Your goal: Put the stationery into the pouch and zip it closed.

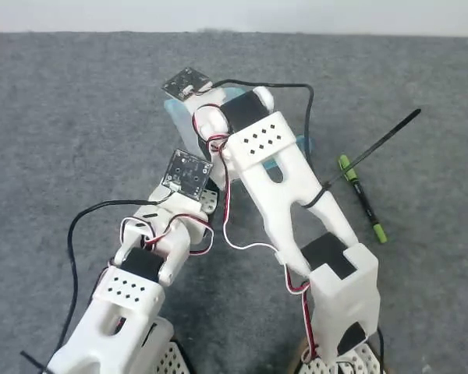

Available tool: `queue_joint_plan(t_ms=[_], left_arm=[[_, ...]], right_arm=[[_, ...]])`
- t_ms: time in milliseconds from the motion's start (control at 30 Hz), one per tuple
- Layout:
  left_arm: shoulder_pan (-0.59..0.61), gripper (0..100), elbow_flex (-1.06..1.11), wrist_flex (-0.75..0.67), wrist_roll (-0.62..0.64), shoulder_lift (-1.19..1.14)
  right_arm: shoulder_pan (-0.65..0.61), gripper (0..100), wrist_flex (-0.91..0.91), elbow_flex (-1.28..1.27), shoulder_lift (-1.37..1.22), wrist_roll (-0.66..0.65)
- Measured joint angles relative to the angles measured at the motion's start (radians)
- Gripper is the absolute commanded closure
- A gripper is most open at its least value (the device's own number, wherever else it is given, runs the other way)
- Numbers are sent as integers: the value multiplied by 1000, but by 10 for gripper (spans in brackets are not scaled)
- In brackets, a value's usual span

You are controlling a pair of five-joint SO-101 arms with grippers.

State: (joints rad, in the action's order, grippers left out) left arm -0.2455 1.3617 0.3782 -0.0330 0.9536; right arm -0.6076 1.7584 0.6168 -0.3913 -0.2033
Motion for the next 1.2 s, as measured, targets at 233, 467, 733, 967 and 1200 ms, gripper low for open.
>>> queue_joint_plan(t_ms=[233,467,733,967,1200], left_arm=[[74,988,0,0,12,2],[235,988,3,2,68,0],[232,988,3,2,74,0],[232,988,3,2,74,0],[232,988,17,2,74,0]], right_arm=[[74,772,0,-28,173,-3],[327,769,0,-302,407,-107],[595,771,-109,-718,496,-267],[672,772,-384,-991,494,-324],[729,772,-512,-1020,354,-331]])
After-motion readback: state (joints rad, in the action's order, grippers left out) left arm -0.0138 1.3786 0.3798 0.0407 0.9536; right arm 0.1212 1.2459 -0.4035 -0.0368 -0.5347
